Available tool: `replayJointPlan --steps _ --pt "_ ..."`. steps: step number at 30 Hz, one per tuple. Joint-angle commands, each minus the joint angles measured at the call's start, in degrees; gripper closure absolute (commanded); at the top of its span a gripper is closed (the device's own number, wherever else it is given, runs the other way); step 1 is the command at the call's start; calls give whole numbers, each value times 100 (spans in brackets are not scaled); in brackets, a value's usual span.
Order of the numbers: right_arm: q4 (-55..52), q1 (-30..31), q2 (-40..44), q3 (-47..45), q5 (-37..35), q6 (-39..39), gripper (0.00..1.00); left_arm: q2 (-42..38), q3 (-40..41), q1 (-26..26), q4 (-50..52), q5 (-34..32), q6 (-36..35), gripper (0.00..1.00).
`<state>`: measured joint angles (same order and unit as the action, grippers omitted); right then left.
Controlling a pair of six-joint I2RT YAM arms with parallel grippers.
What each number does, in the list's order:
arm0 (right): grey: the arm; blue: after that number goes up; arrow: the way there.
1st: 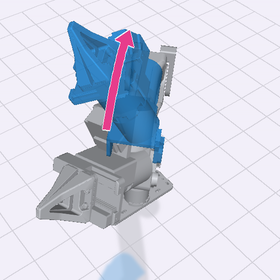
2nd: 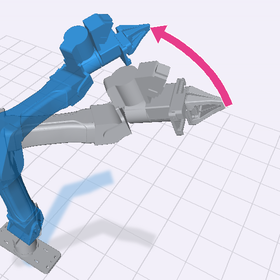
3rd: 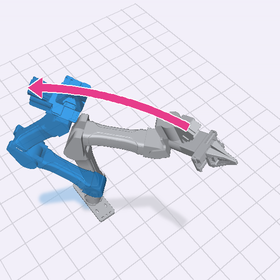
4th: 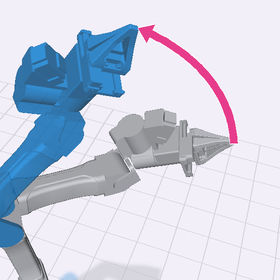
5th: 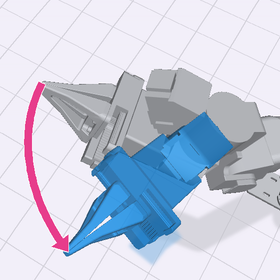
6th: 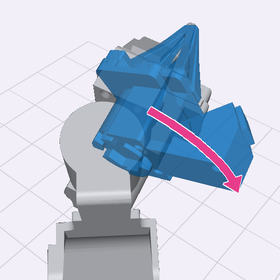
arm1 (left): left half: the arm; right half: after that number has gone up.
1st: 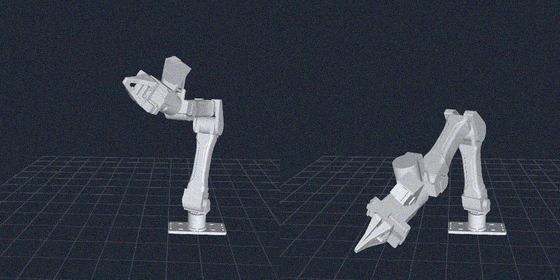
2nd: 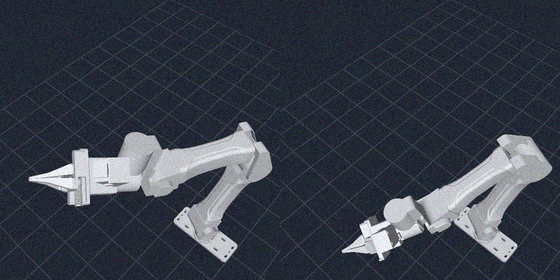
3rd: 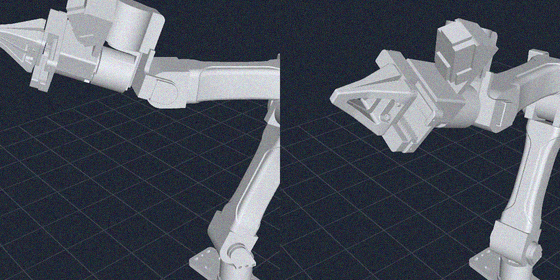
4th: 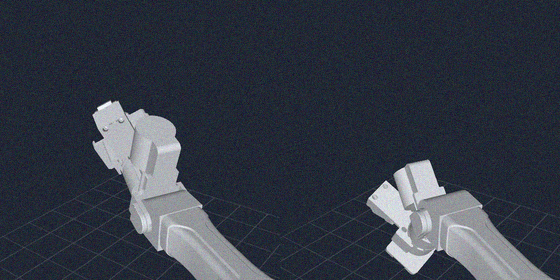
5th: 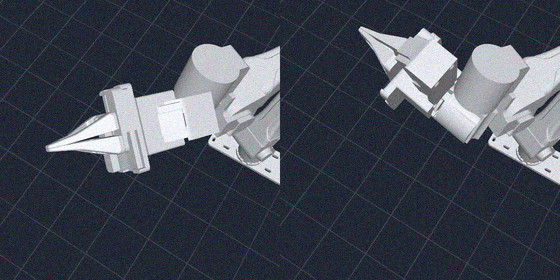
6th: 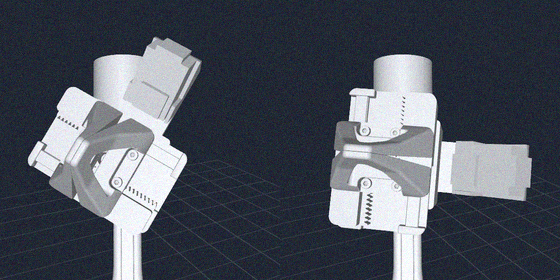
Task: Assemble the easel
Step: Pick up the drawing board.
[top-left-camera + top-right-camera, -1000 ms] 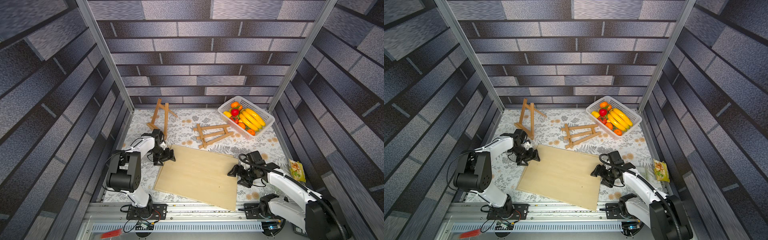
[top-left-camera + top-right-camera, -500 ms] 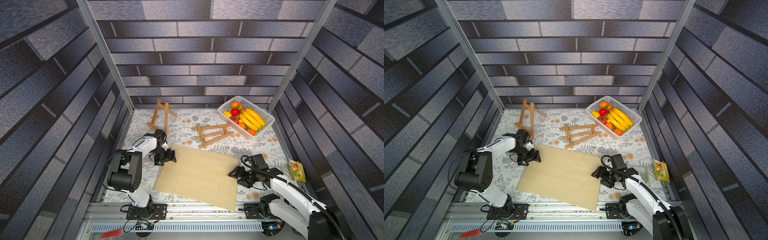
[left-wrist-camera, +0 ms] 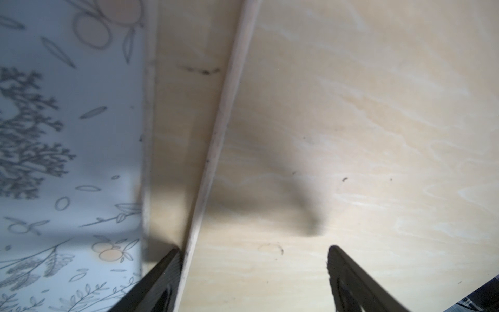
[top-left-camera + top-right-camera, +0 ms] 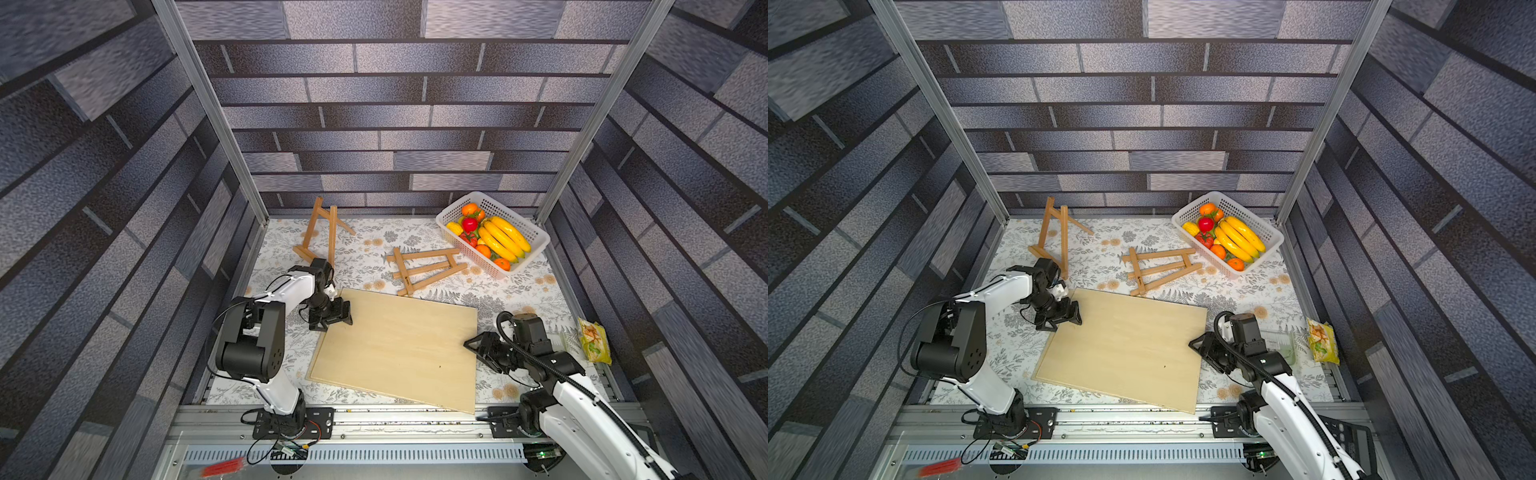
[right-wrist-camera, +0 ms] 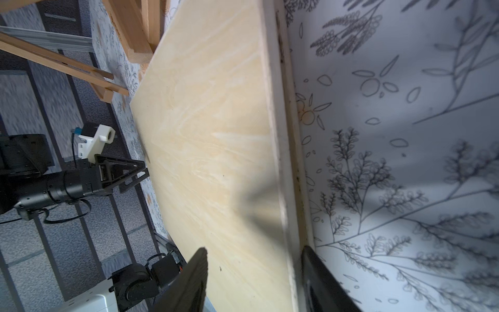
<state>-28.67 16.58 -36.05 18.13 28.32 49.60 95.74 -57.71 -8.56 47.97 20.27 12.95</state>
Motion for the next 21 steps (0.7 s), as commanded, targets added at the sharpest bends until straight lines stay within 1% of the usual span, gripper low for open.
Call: replayJointPlan --steps 1,5,9,11,14,16,18,20,21 --pt "1010 91 319 90 1271 502 44 498 278 -174 -443 869 -211 14" --pt "1874 94 379 -85 1791 1048 45 559 319 -172 -503 1034 -258 14" --pt "2647 90 205 -131 2273 1463 46 606 368 -173 -625 1187 -223 14" --pt "2592 98 49 -5 2444 1407 48 629 382 -172 -677 1224 -199 14" --pt "2081 97 -132 268 2449 962 49 664 363 -169 -702 1260 -196 14" --pt "1723 97 -232 433 2365 700 55 687 331 -164 -677 1260 -218 14" --pt "1292 99 -300 604 2204 450 68 691 296 -148 -629 1251 -244 14" --pt "805 100 -299 800 2064 97 74 667 278 -122 -555 1225 -287 14" --pt "387 92 -288 936 1925 -168 80 636 263 -80 -511 1201 -318 12"
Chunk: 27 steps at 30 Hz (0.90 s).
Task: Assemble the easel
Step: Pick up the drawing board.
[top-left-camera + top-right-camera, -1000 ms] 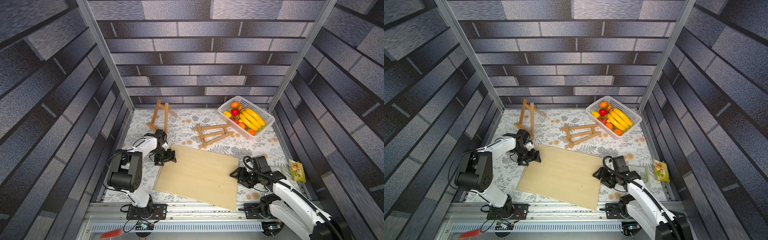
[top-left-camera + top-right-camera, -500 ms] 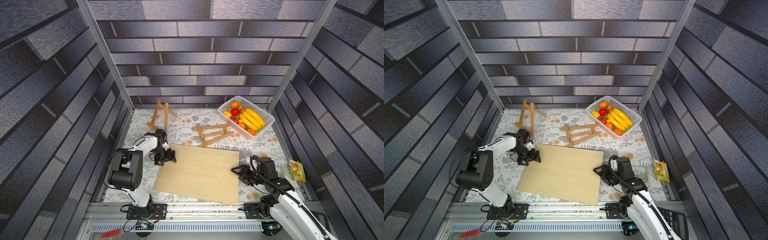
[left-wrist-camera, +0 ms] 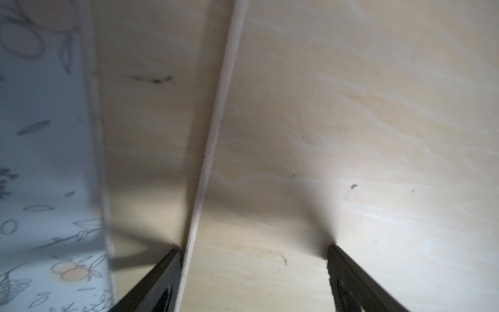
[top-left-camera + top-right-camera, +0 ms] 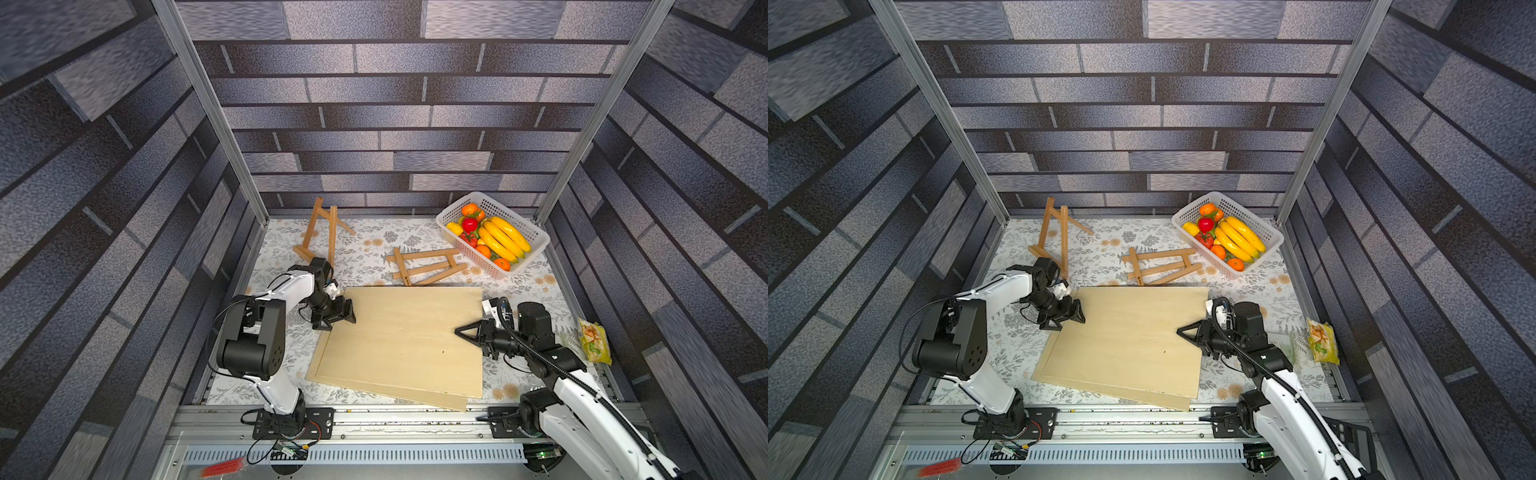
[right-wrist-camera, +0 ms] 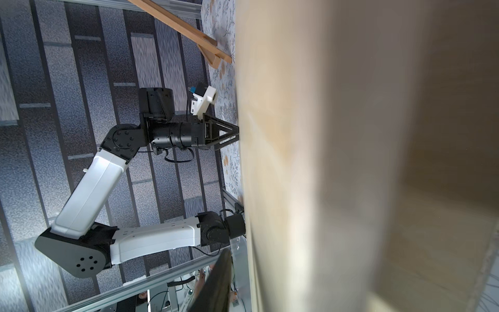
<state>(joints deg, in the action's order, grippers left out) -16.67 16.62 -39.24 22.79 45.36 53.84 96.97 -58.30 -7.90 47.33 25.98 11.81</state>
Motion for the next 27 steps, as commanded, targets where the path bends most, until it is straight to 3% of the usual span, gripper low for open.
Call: replayJointPlan --steps 1,3,5,6,9,18,27 --pt "-1149 87 22 591 140 -861 82 473 332 -74 -421 607 -222 11" --pt "-1758 87 39 776 -71 -1393 88 369 370 100 -415 608 -211 8" --pt "-2339 88 106 934 -480 -1882 100 238 450 333 -491 672 -137 5" --pt "-2594 93 133 996 -697 -2144 100 144 503 464 -581 766 -74 0" --pt "-2607 83 139 947 -852 -2488 100 -73 680 811 -918 1239 162 0" --pt "-1831 88 464 823 -1310 -2590 100 -582 1059 1217 -1807 2290 851 0" --pt "-945 87 199 634 -1332 -2384 100 -740 1465 1470 -2109 2454 1046 0"
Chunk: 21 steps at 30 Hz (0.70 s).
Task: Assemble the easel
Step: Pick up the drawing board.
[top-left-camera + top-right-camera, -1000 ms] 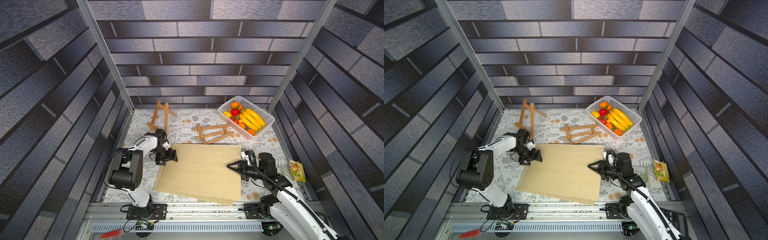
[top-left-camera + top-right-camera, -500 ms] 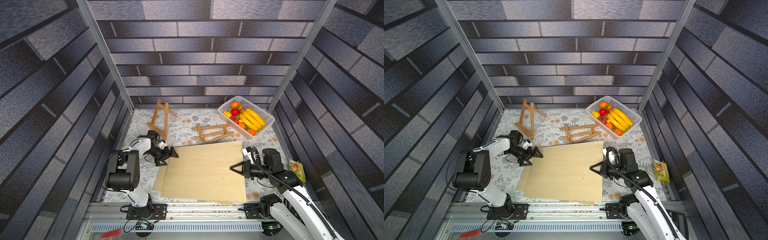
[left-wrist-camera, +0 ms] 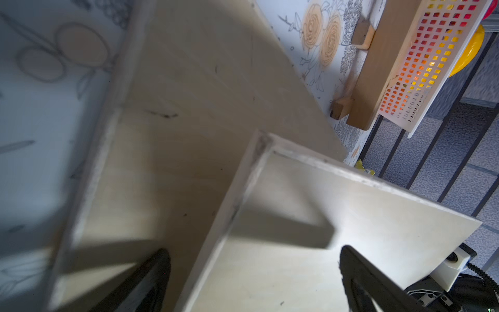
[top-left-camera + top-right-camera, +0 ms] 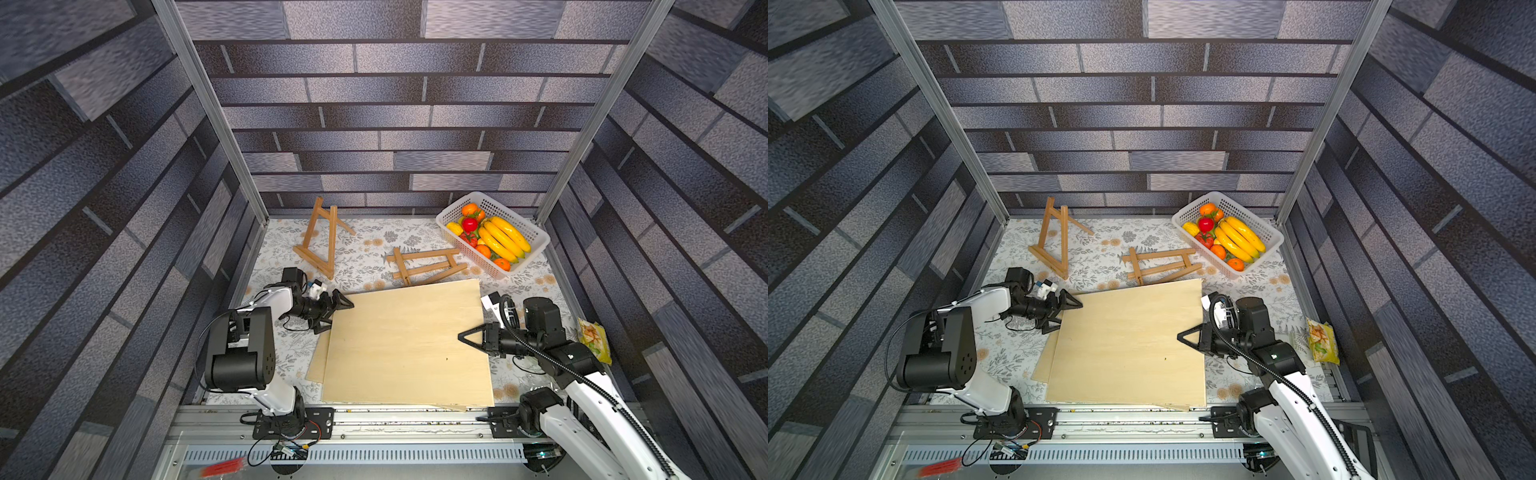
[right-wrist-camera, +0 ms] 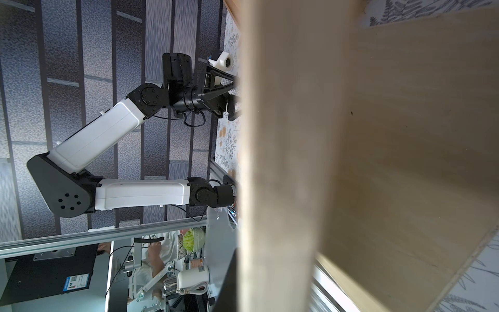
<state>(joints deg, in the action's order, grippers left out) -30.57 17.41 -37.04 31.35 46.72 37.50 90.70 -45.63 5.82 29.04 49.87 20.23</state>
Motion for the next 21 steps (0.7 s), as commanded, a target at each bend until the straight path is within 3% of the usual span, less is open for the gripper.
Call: replayJointPlan --steps 1,10,13,15,21 --pt "658 8 -31 -277 -1378 -648 100 -123 250 112 -423 111 291 0" --pt "1026 8 -461 -376 -1230 -597 100 -257 387 228 -870 749 633 13" --pt "1128 8 -550 -430 -1213 -623 100 -421 578 386 -1258 946 940 17" --pt "1386 8 -601 -536 -1146 -528 100 -527 724 502 -1616 1146 1252 25" --pt "2038 -1 -784 -692 -870 -368 100 -854 962 735 -2337 1611 1865 33"
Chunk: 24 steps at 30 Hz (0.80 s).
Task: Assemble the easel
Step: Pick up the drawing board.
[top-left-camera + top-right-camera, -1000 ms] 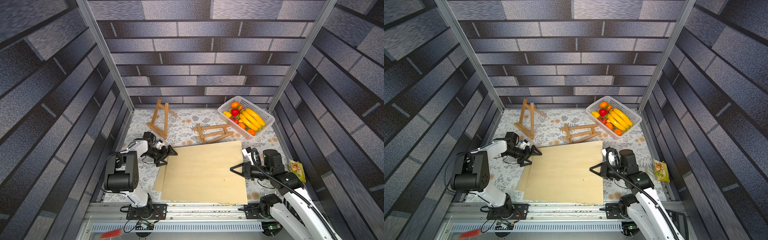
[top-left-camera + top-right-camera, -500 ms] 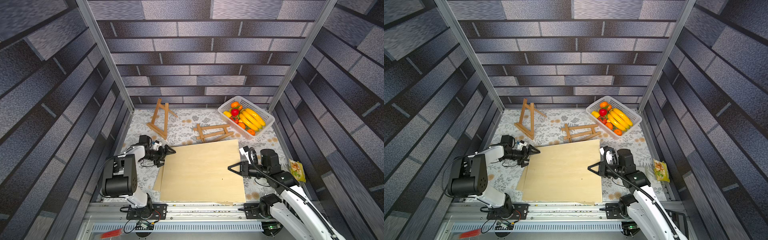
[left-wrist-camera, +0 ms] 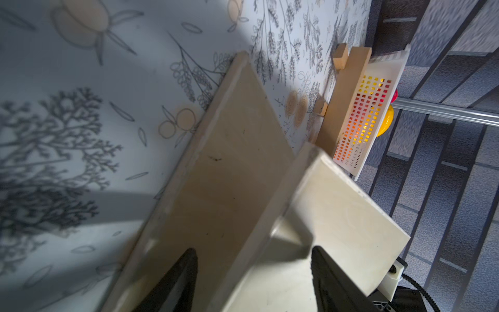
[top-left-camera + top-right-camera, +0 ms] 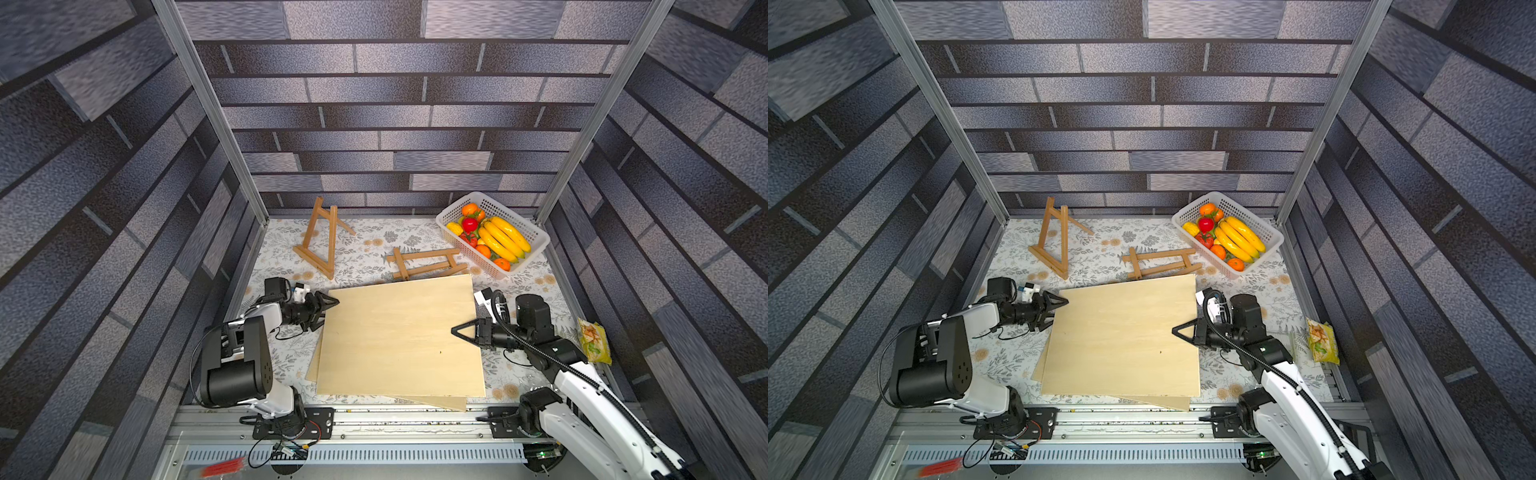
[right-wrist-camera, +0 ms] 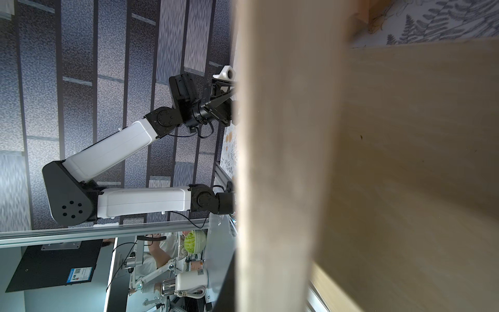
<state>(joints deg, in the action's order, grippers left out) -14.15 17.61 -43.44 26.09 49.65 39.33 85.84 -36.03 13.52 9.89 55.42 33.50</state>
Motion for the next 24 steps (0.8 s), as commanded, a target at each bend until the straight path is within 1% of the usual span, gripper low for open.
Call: replayJointPlan --steps 1,2,5,7,8,10,12,15,17,22,24 --pt "459 -31 -175 -157 -1127 -559 100 -426 -4 -10 -383 1115 537 35" --pt "526 -29 -203 -157 -1091 -569 100 -478 -14 0 -359 1156 548 37" --pt "666 -29 -239 -130 -1045 -611 100 -741 -18 98 -330 1234 684 46" --pt "848 -29 -235 -120 -1021 -601 100 -913 -30 172 -339 1273 782 49" --pt "941 -29 -244 -99 -1018 -598 100 -1006 -44 224 -310 1283 805 53" --pt "1109 -29 -286 -72 -958 -644 100 -1151 -88 284 -327 1319 881 56" --pt "1280 -29 -367 -31 -891 -711 100 -1286 -102 330 -438 1332 1020 56" --pt "1646 -29 -580 22 -682 -811 100 -1424 -47 402 -805 1359 1307 56" --pt "1901 -23 -706 114 -678 -951 100 -1438 32 486 -1093 1339 1509 56" --pt "3045 -3 -565 21 -1044 -1522 100 -1314 230 531 -2598 1249 2448 51" --pt "3277 12 -648 44 -1040 -1770 100 -1177 203 481 -3152 1226 2824 49"
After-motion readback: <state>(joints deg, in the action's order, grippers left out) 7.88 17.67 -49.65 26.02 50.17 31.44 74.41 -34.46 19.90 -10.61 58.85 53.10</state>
